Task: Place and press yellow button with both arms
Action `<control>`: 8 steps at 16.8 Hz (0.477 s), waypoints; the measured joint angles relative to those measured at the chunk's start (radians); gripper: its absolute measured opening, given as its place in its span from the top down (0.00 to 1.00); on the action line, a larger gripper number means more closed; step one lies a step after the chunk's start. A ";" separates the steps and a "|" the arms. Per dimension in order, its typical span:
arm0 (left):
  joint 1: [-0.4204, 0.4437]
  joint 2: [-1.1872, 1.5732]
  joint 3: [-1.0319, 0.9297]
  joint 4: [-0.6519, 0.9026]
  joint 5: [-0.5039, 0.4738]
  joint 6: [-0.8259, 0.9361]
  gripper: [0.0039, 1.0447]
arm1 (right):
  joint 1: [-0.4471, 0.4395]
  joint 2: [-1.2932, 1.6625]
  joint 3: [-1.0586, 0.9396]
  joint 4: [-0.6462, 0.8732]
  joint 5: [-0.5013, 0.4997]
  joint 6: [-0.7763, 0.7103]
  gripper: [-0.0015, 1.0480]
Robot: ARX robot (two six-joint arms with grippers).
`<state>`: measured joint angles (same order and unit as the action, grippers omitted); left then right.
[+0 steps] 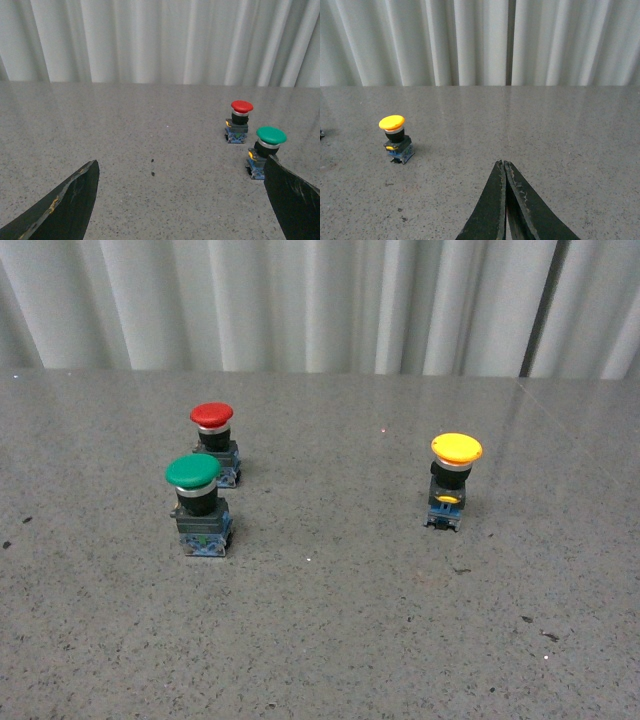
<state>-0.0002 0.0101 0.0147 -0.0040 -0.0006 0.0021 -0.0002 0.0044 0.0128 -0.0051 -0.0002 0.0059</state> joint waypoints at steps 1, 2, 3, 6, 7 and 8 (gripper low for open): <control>0.000 0.000 0.000 0.000 0.000 0.000 0.06 | 0.000 0.000 0.000 0.000 0.000 0.000 0.98; 0.000 0.000 0.000 0.000 0.000 0.000 0.06 | 0.000 0.000 0.000 0.000 0.000 0.000 0.95; 0.000 0.000 0.000 0.000 0.000 0.000 0.06 | 0.000 0.000 0.000 0.000 0.000 0.000 0.85; 0.000 0.000 0.000 0.000 0.000 0.000 0.06 | 0.000 0.000 0.000 0.000 0.000 0.000 0.54; 0.000 0.000 0.000 0.000 0.000 0.000 0.06 | 0.000 0.000 0.000 0.000 0.000 0.000 0.40; 0.000 0.000 0.000 0.000 0.000 0.000 0.06 | 0.000 0.000 0.000 0.000 0.000 0.000 0.27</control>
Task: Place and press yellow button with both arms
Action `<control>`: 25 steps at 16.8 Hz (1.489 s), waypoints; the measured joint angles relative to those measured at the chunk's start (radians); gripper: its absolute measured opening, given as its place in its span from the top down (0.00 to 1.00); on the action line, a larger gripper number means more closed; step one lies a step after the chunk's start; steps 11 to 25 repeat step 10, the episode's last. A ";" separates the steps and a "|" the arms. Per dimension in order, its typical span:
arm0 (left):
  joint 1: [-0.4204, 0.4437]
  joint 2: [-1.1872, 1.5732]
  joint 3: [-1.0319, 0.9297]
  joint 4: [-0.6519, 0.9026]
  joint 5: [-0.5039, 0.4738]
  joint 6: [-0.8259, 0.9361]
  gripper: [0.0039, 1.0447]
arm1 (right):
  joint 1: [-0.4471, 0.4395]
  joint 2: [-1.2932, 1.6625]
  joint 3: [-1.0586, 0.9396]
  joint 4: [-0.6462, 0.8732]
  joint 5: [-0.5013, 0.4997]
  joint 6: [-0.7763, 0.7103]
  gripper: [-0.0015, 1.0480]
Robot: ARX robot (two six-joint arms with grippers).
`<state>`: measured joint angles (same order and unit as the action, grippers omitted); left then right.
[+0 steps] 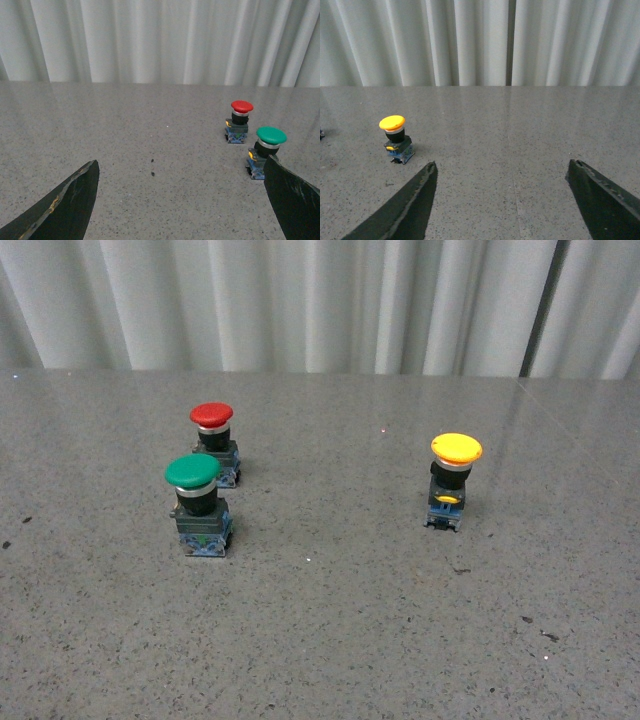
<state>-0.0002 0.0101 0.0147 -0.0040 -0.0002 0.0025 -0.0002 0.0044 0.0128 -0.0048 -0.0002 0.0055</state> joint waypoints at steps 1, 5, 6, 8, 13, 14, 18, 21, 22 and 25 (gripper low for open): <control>0.000 0.000 0.000 0.000 0.000 0.000 0.06 | 0.000 0.000 0.000 0.000 0.000 0.000 0.17; 0.000 0.000 0.000 0.000 0.000 0.000 0.06 | 0.000 0.000 0.000 0.000 0.000 0.000 0.06; 0.000 0.000 0.000 0.000 0.000 0.000 0.06 | 0.000 0.000 0.000 0.000 0.000 0.000 0.06; 0.000 0.000 0.000 0.000 0.000 0.000 0.06 | 0.000 0.000 0.000 0.000 0.000 0.000 0.06; 0.000 0.000 0.000 0.000 0.000 0.000 0.06 | 0.000 0.000 0.000 0.000 0.000 0.000 0.06; 0.000 0.000 0.000 0.000 0.000 0.000 0.06 | 0.000 0.000 0.000 0.000 0.000 0.000 0.06; 0.000 0.000 0.000 0.000 0.000 0.000 0.06 | 0.000 0.000 0.000 0.000 0.000 0.000 0.06; 0.000 0.000 0.000 0.000 0.000 0.000 0.06 | 0.000 0.000 0.000 0.000 0.000 0.000 0.06; 0.000 0.000 0.000 0.000 0.000 0.000 0.06 | 0.000 0.000 0.000 0.000 0.000 0.000 0.06; 0.000 0.000 0.000 0.000 0.000 0.000 0.06 | 0.000 0.000 0.000 0.000 0.000 0.000 0.06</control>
